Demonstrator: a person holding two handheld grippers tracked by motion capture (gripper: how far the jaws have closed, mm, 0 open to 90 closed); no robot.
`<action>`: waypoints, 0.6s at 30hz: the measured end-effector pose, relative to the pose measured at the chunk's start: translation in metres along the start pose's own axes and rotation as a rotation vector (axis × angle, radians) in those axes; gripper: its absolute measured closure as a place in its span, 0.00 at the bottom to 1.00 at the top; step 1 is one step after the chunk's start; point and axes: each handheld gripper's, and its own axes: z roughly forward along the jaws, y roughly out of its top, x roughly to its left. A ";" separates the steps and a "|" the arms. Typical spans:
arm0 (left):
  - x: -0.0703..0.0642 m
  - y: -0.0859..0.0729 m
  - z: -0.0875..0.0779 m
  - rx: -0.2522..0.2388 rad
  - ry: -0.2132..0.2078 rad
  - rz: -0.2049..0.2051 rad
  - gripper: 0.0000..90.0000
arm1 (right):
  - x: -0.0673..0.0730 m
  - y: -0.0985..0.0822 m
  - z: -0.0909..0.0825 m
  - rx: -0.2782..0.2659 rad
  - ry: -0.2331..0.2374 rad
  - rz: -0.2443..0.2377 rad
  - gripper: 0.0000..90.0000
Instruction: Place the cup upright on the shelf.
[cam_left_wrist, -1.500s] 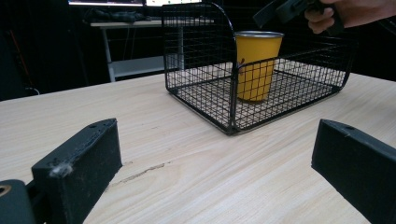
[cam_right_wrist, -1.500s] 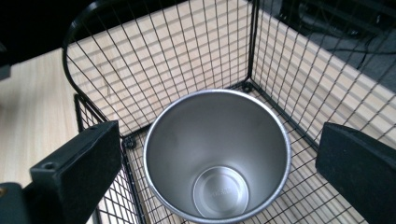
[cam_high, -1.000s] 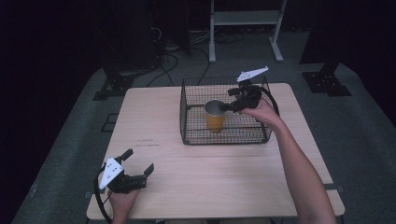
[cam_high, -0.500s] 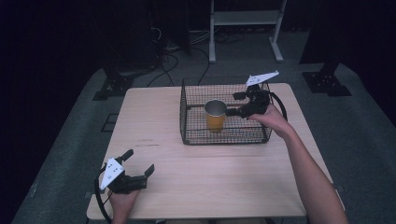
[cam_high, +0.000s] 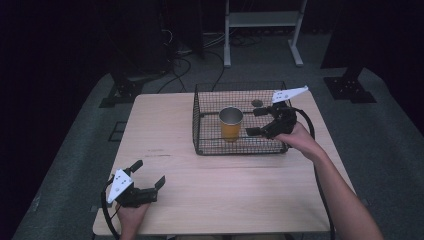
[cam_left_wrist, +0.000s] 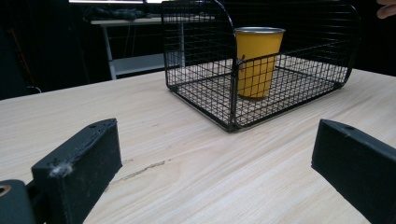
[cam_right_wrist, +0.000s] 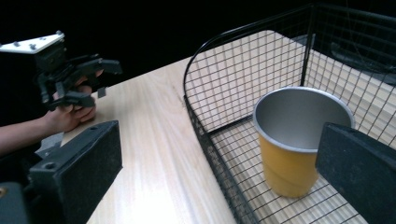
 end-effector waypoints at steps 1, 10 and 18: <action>0.000 0.000 0.000 0.002 0.000 0.001 0.01 | 0.002 -0.002 -0.001 -0.007 0.000 -0.002 0.00; 0.000 0.000 0.000 0.004 0.002 0.001 0.01 | 0.016 -0.017 -0.009 -0.010 0.021 -0.009 0.00; 0.000 0.000 0.000 0.002 0.004 -0.002 0.01 | 0.026 -0.031 -0.013 -0.011 0.029 -0.009 0.00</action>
